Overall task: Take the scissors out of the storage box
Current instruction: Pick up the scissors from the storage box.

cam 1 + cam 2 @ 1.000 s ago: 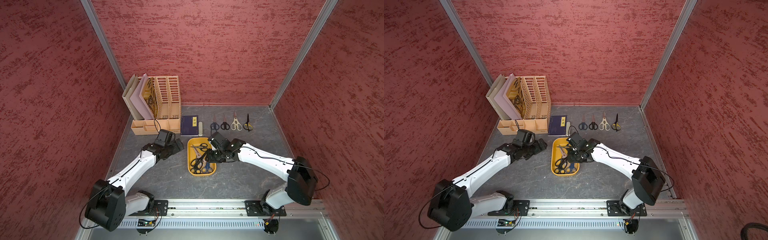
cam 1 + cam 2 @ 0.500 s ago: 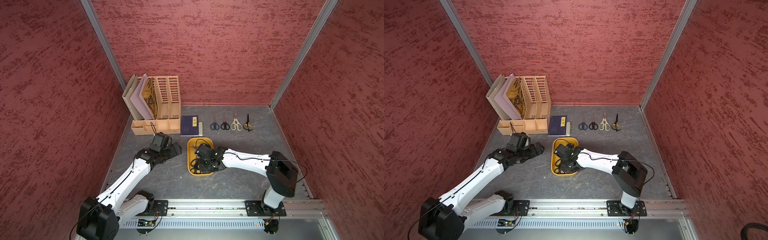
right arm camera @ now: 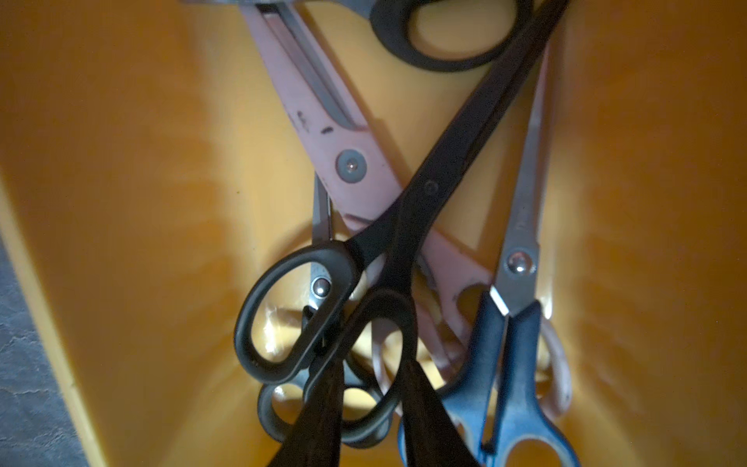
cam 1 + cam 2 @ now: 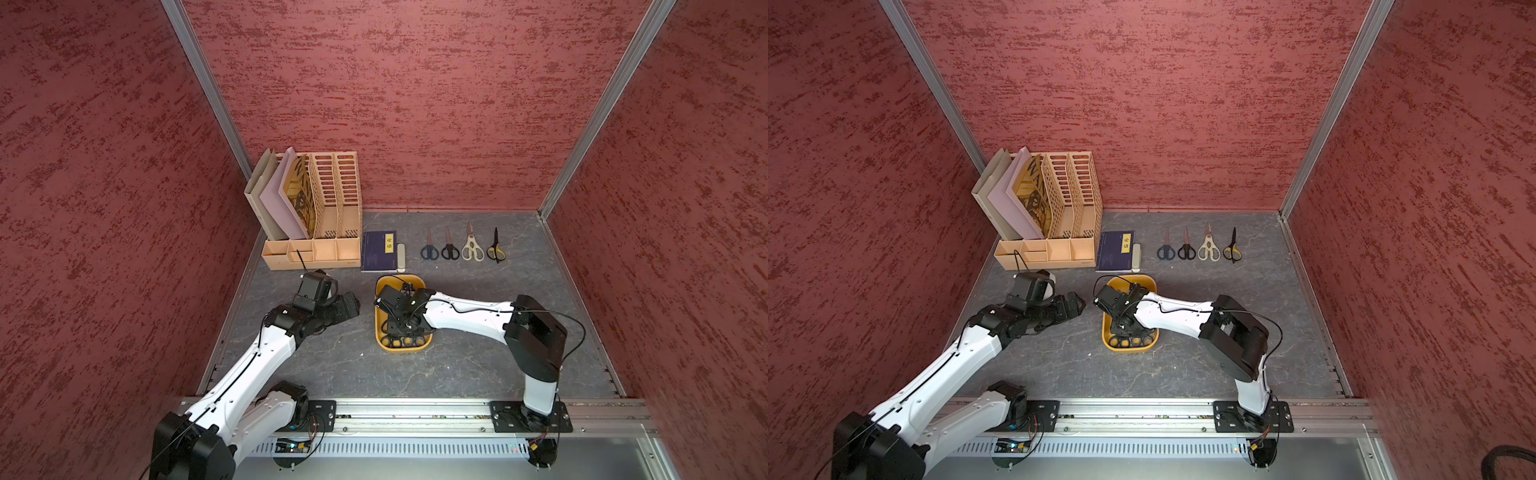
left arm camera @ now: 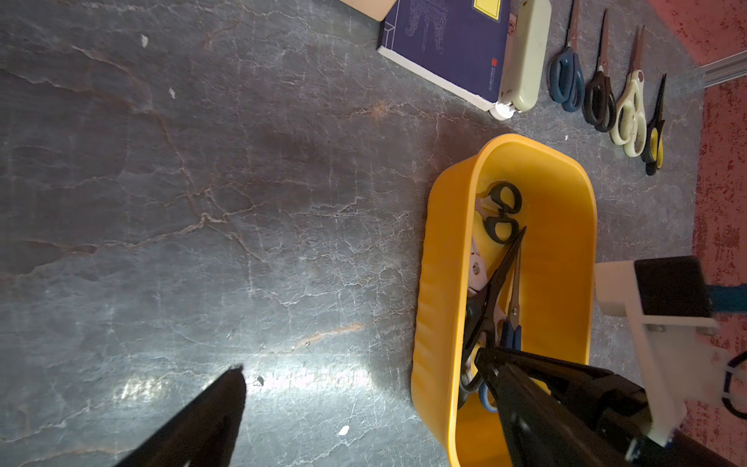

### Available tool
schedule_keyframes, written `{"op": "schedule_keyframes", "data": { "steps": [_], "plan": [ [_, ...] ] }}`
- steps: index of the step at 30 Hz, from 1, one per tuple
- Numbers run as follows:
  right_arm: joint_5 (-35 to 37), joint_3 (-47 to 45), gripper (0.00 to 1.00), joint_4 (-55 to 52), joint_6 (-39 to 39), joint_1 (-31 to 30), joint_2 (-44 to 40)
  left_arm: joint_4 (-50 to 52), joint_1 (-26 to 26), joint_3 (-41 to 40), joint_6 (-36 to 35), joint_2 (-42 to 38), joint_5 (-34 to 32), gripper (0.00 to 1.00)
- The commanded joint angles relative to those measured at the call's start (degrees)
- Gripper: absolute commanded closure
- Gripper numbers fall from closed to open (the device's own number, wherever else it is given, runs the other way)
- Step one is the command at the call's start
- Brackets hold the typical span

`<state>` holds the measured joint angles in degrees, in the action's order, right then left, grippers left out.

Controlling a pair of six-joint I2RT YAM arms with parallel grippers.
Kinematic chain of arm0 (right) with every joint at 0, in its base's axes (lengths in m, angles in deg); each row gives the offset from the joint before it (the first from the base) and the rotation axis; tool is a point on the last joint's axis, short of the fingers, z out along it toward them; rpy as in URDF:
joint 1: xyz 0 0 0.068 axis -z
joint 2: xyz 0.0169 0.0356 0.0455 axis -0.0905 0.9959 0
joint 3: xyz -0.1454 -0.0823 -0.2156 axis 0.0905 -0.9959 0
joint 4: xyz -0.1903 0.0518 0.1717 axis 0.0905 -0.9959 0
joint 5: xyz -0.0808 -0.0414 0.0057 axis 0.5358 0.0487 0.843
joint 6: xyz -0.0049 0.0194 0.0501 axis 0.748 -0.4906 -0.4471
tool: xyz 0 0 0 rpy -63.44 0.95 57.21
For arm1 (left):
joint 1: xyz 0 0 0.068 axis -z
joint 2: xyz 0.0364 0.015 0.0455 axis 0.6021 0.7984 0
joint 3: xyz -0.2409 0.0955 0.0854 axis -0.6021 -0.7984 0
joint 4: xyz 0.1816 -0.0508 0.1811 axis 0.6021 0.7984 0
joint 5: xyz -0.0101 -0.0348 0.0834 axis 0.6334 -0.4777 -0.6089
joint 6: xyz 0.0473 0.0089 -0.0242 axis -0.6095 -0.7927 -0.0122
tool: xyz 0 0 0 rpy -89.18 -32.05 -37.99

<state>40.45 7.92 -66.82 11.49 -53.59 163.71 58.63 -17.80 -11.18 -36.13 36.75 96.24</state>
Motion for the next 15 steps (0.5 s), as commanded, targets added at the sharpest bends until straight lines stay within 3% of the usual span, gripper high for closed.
{"op": "schedule_keyframes", "data": {
  "steps": [1, 11, 15],
  "plan": [
    [3.0, 0.8, 0.72, -3.5, -1.3, -0.5, 1.4, 1.1, -0.8, 0.7, -1.9, -0.9, 0.7, 0.0],
    [3.2, -0.2, 0.74, -2.3, -1.1, -0.5, 2.4, 2.6, -1.7, 0.2, -2.1, -2.3, 0.8, 0.0],
    [2.1, -1.1, 0.85, -0.5, -1.1, -0.5, 2.8, 2.8, -1.9, 0.3, -1.9, -2.2, 0.8, 0.0]
  ]
}}
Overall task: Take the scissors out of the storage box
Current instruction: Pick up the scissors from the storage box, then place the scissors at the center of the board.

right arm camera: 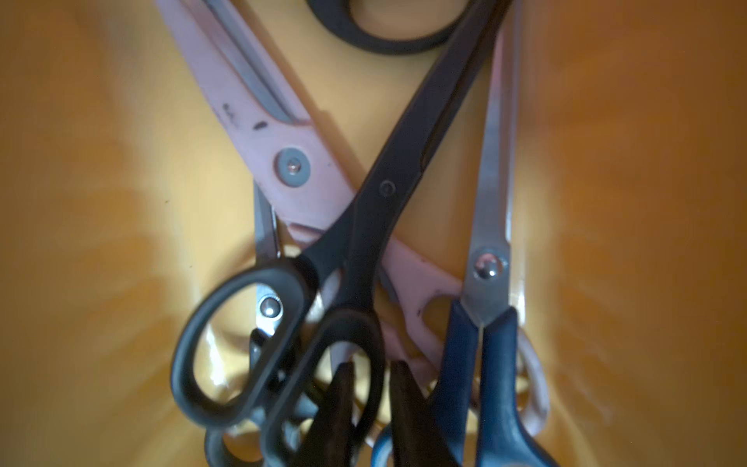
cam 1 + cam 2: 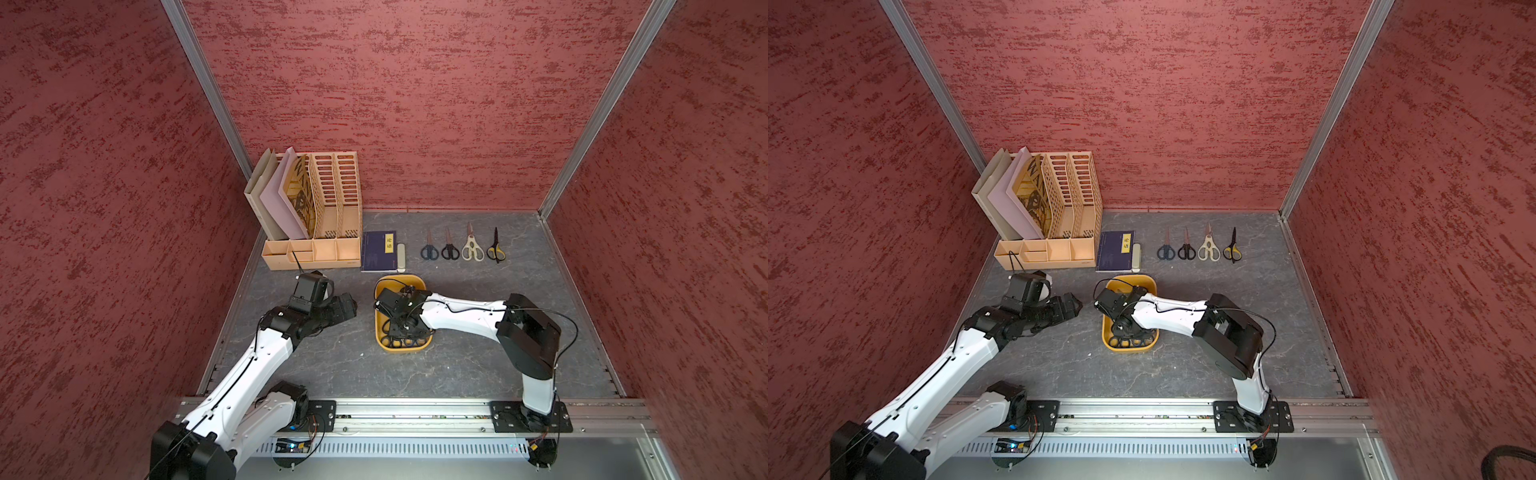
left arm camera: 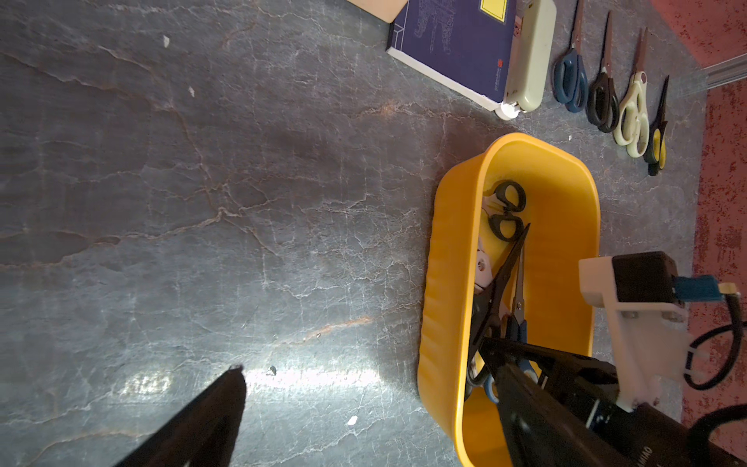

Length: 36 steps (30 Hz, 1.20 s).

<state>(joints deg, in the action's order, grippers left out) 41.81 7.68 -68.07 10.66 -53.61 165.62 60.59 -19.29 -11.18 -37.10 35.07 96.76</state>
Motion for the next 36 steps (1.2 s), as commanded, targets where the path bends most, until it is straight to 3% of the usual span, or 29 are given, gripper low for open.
{"op": "schedule_keyframes", "data": {
  "steps": [1, 8, 17, 21, 28, 36],
  "plan": [
    [0.8, -1.0, 0.89, 0.9, -0.2, -0.5, 0.7, 0.8, -0.5, 0.3, -0.8, -0.5, 0.3, 0.0],
    [1.2, -0.5, 1.0, 0.2, 2.6, -0.5, -1.7, 0.8, -1.0, 0.5, 0.1, -0.8, 0.5, 0.0],
    [1.0, 0.3, 1.0, -1.5, 10.5, -0.4, -10.5, -0.4, -1.3, 1.7, 1.0, 1.1, 1.2, 0.0],
    [-0.5, 1.7, 1.0, -3.0, 18.2, 0.8, -12.7, -1.8, -1.3, 3.2, 1.5, 4.3, 2.9, 0.0],
    [-3.6, 1.7, 1.0, -5.5, 41.5, 9.3, -15.9, -3.8, 0.2, 7.9, 1.7, 10.9, 4.3, 0.0],
    [-7.5, -0.7, 1.0, -5.4, 55.8, 26.7, -17.1, -5.6, 3.5, 13.0, 2.6, 19.6, 3.5, 0.0]
  ]
}}
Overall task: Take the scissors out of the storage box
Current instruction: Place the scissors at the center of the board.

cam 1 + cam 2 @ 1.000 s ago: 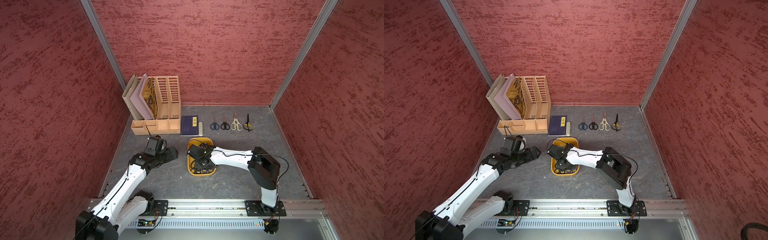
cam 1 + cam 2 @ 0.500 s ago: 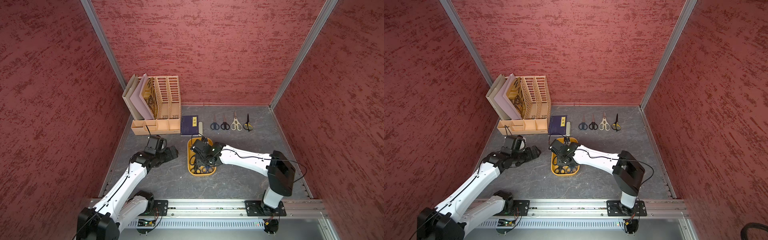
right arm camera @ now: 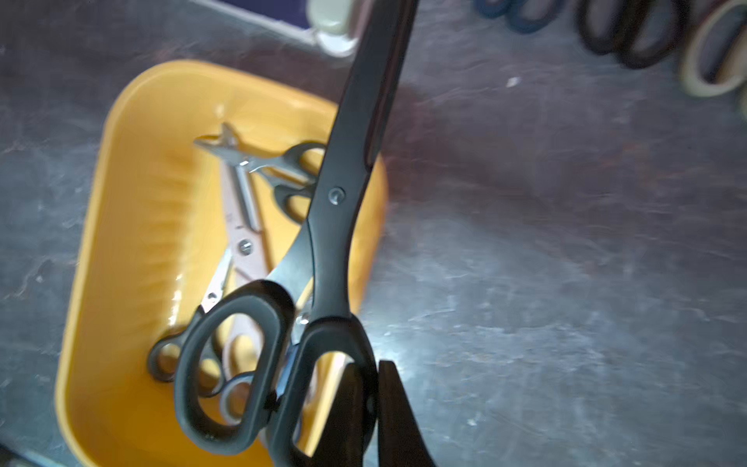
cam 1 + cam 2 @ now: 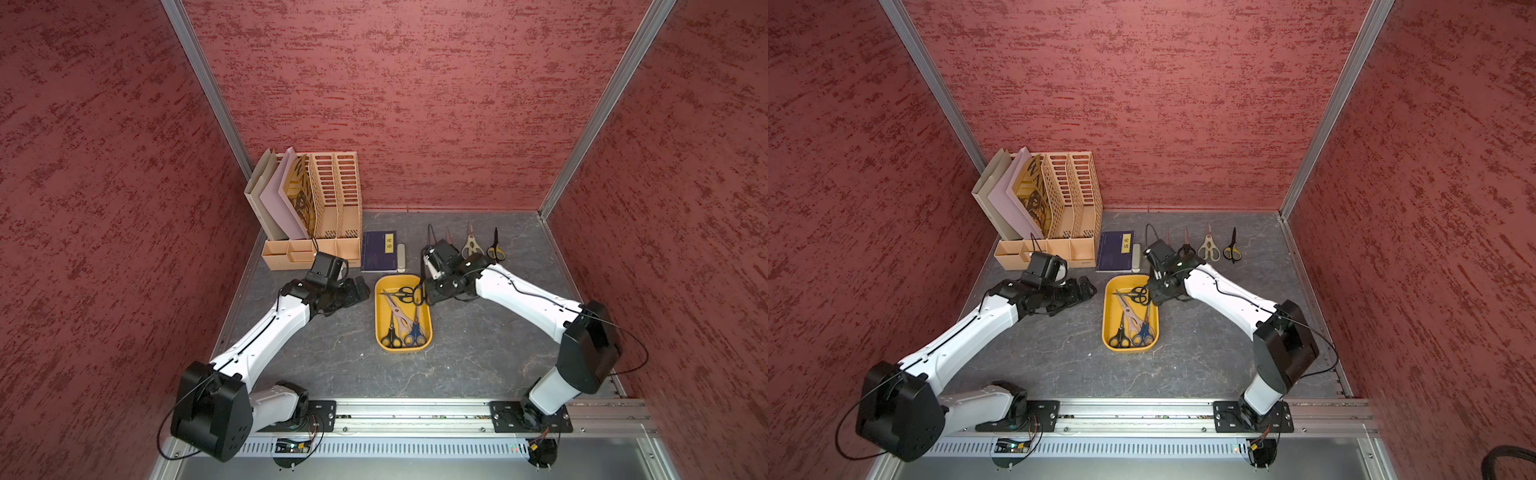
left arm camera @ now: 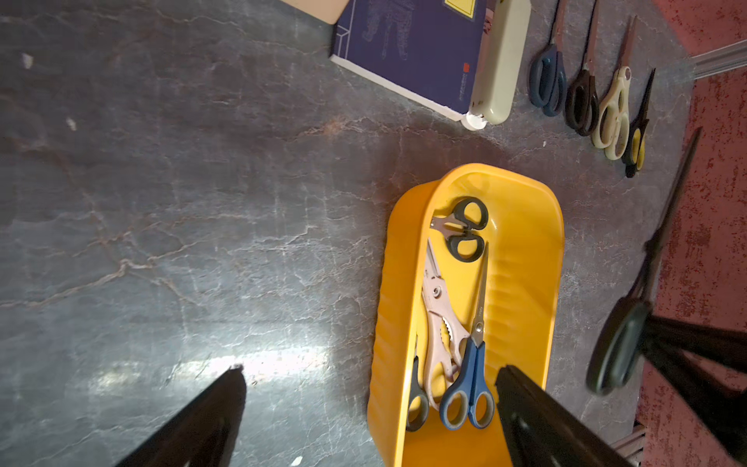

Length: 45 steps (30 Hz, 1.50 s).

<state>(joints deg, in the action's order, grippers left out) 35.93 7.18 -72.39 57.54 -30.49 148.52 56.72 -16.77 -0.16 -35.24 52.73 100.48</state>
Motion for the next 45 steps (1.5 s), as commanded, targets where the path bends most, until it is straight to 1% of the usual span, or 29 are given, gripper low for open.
{"op": "schedule_keyframes", "data": {
  "steps": [1, 5, 7, 10, 15, 19, 22, 24, 26, 31, 33, 36, 38, 40, 45],
  "plan": [
    [-1.2, 0.0, 1.0, -1.3, 10.5, 4.5, 0.8, -1.9, 1.5, 2.6, 1.2, 2.8, -0.6, 0.0],
    [-0.3, -0.2, 1.0, -1.3, 15.4, 8.1, 5.5, -2.9, 3.6, 4.7, 2.9, 6.1, -2.5, 0.0],
    [0.3, -0.6, 1.0, -0.1, 16.1, 8.4, 7.5, -3.1, 4.4, 5.5, 3.5, 7.2, -3.3, 0.0],
    [-0.1, -0.8, 1.0, 1.6, 15.6, 8.4, 10.5, -3.0, 5.1, 6.0, 4.3, 8.4, -4.9, 0.0],
    [-5.0, -1.7, 1.0, 4.8, 13.4, 8.4, 12.6, -2.9, 5.7, 5.8, 4.6, 9.2, -6.5, 0.01],
    [-7.3, -1.6, 1.0, 5.5, 11.1, 8.4, 14.6, -2.3, 6.0, 5.7, 4.4, 9.2, -7.7, 0.05],
    [-7.2, -1.5, 1.0, 5.6, 10.0, 8.4, 15.5, -1.8, 6.8, 5.7, 3.9, 9.3, -8.8, 0.08],
    [-6.6, -1.9, 1.0, 6.1, 9.5, 8.4, 15.7, -1.9, 7.4, 5.6, 3.0, 9.4, -9.2, 0.16],
    [-6.0, -2.0, 1.0, 6.0, 9.3, 8.4, 15.9, -1.8, 8.2, 5.8, 2.4, 10.2, -9.6, 0.2],
    [-5.6, -2.4, 1.0, 6.1, 8.6, 8.4, 16.8, -1.2, 10.7, 6.6, 1.3, 12.0, -12.3, 0.24],
    [-5.7, -2.6, 0.96, 6.3, 8.2, 8.4, 16.9, -1.1, 11.3, 6.8, 1.1, 12.8, -13.3, 0.26],
    [-5.7, -2.4, 0.87, 6.2, 7.6, 8.4, 16.5, -0.7, 11.9, 7.4, 0.1, 14.2, -13.7, 0.32],
    [-5.4, -2.0, 0.77, 5.7, 7.0, 8.4, 15.5, 0.2, 12.6, 8.1, -0.7, 15.3, -14.6, 0.34],
    [-4.8, -1.6, 0.71, 5.2, 6.6, 8.3, 13.9, 0.8, 13.6, 8.9, -1.6, 16.2, -15.5, 0.36],
    [-3.0, -0.6, 0.68, 2.5, 5.5, 8.4, 8.6, 1.0, 15.1, 9.1, -3.1, 17.7, -16.9, 0.4]
  ]
}}
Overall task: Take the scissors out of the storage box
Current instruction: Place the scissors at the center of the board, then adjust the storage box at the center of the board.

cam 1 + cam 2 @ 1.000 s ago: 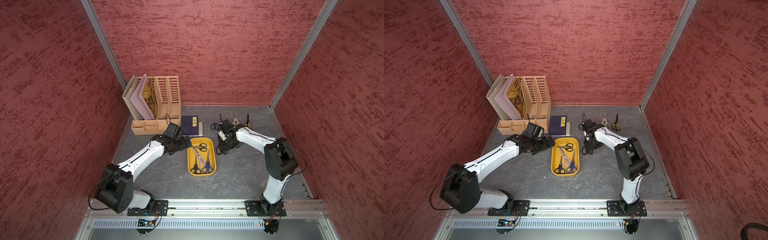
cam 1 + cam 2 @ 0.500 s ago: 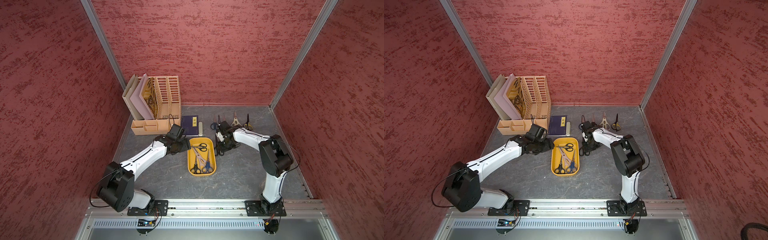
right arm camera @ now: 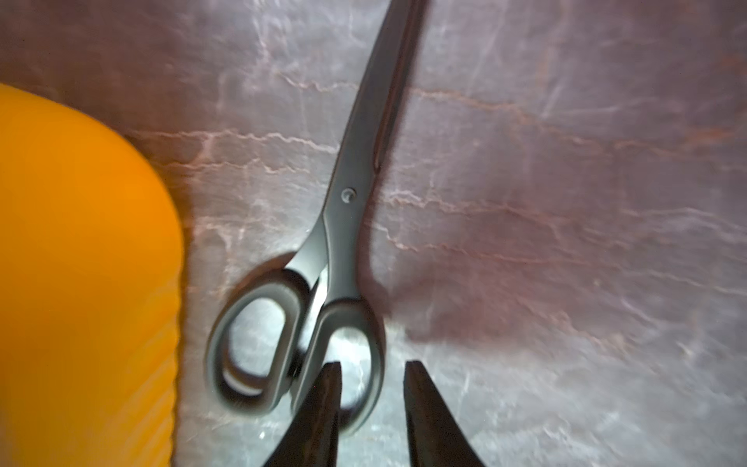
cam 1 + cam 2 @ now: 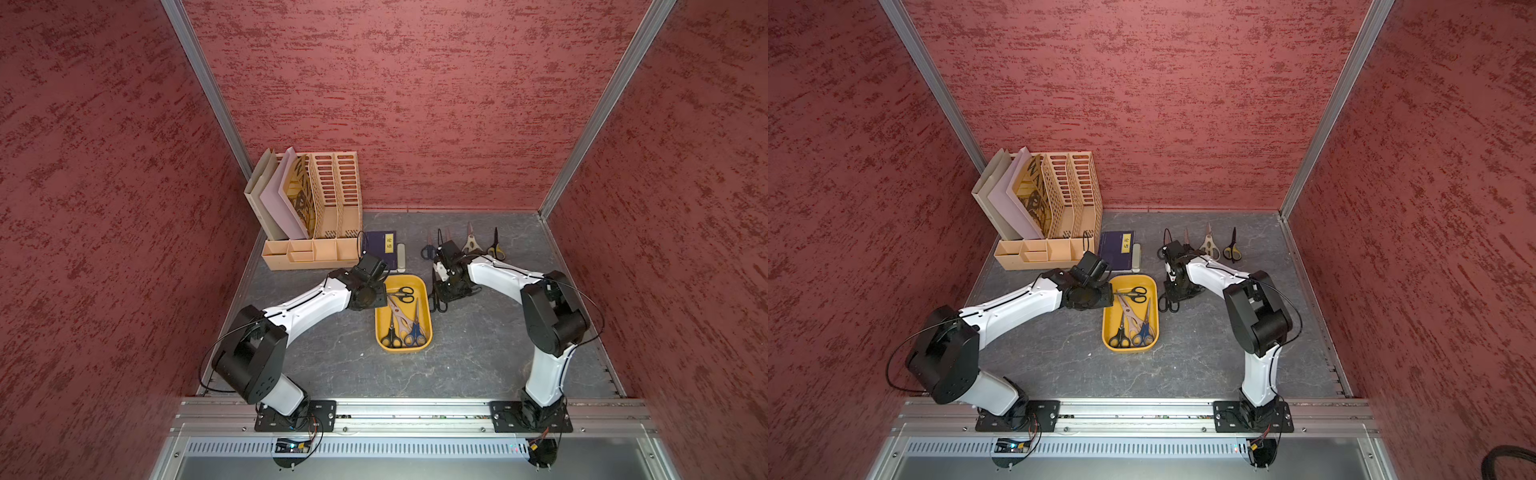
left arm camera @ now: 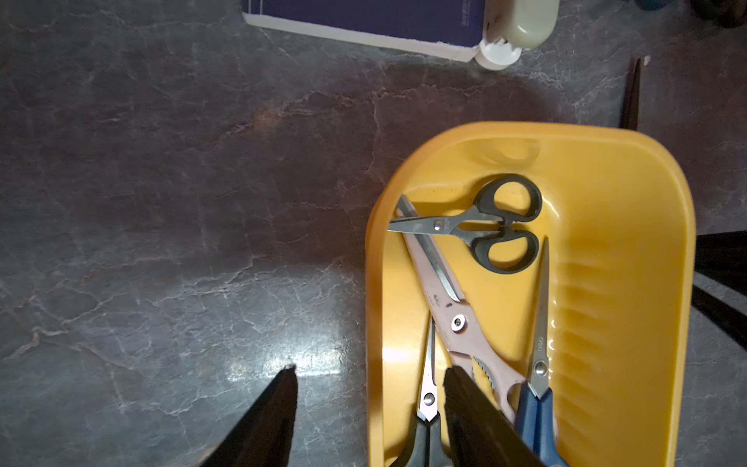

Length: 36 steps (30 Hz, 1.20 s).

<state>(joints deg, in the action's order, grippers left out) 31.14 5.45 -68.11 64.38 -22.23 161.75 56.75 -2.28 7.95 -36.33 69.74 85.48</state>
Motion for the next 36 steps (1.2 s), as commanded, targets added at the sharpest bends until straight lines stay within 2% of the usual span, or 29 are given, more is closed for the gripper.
{"op": "schedule_keyframes", "data": {
  "steps": [1, 6, 8, 10, 12, 16, 21, 25, 28, 31, 36],
  "plan": [
    [1.7, 1.2, 0.68, -2.3, -1.8, 0.2, -5.9, 0.9, 0.7, 1.0, -2.2, 1.1, -1.9, 0.42],
    [1.2, -0.3, 0.68, -4.0, -4.6, 0.1, -12.6, -0.1, 1.1, 1.2, -3.6, 3.6, -1.6, 0.52],
    [0.7, -1.0, 0.68, -4.9, -5.8, 0.1, -14.9, -0.6, 1.1, 1.5, -4.2, 4.8, -1.0, 0.63],
    [-0.6, -1.9, 0.68, -5.7, -7.7, -0.1, -17.2, -0.8, 1.2, 2.2, -4.7, 5.8, -0.5, 0.81],
    [-1.9, -2.9, 0.7, -5.7, -9.4, -0.9, -19.4, -0.5, 1.3, 3.0, -5.1, 6.9, -0.4, 0.83],
    [-5.1, -7.5, 0.77, -1.9, -14.6, -5.6, -24.8, 0.8, 1.5, 4.2, -5.5, 7.9, -1.1, 1.0],
    [-1.3, -11.0, 0.78, 2.4, -26.6, -16.5, -28.1, 1.5, 1.9, 2.1, -3.9, 5.1, -3.6, 1.0],
    [1.9, -13.1, 0.76, 7.5, -31.9, -25.1, -27.4, 0.2, 3.2, -2.5, -1.7, -0.7, -8.5, 1.0],
    [2.9, -12.1, 0.75, 8.4, -34.2, -29.3, -23.9, -2.1, 4.3, -6.5, -1.0, -6.0, -12.6, 1.0],
    [5.4, -8.4, 0.74, 4.4, -37.3, -32.2, -17.8, -2.4, 4.5, -8.9, -0.1, -10.3, -15.3, 1.0],
    [8.0, -1.1, 0.65, -0.2, -41.3, -36.3, -9.7, 0.7, 4.5, -10.5, 2.5, -13.7, -18.2, 1.0]
  ]
}}
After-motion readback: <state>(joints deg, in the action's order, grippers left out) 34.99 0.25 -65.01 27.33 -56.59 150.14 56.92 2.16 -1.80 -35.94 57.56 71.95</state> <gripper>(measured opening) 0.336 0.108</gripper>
